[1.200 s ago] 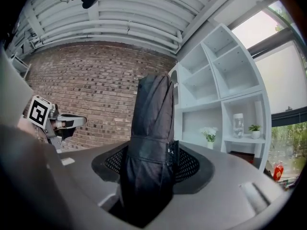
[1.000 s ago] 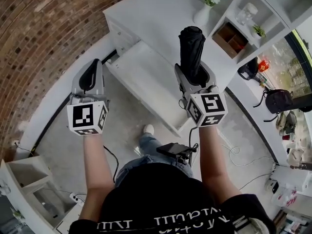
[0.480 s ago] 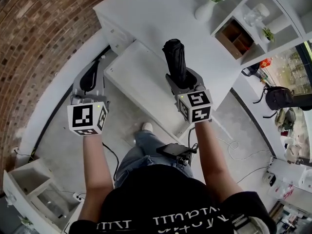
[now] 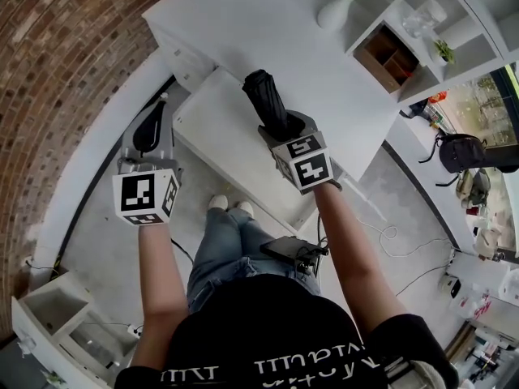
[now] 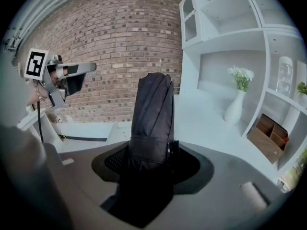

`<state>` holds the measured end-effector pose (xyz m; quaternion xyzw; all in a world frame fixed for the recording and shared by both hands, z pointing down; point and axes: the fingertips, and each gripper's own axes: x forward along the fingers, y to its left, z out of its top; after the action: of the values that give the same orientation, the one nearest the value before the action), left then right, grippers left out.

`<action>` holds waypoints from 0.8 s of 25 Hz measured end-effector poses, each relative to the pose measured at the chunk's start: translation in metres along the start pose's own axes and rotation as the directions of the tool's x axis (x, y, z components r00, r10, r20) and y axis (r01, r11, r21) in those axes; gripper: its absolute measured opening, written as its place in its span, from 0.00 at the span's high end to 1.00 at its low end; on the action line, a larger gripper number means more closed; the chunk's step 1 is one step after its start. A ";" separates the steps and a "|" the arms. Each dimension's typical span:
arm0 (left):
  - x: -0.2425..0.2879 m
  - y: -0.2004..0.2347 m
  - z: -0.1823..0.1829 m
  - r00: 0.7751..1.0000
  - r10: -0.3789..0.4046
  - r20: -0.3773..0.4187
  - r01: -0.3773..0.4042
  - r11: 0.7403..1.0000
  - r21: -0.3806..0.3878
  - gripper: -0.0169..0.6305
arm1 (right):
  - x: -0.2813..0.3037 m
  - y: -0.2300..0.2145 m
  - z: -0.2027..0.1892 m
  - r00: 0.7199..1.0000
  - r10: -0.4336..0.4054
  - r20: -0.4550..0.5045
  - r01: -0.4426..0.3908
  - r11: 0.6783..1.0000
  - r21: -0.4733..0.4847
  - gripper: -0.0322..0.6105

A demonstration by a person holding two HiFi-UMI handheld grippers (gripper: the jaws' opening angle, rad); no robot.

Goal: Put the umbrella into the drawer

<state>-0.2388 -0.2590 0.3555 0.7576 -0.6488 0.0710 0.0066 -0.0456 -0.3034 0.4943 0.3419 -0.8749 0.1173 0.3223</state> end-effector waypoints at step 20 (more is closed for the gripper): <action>0.051 0.017 -0.014 0.993 -0.107 -0.050 0.107 0.994 -0.018 0.98 | 0.086 0.030 -0.061 0.910 0.089 -0.404 -0.150 0.981 -0.121 0.54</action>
<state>-0.2491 -0.3101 0.3743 0.7891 -0.6075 0.0848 0.0329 -0.0850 -0.3003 0.5969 0.2318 -0.8170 0.1377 0.5097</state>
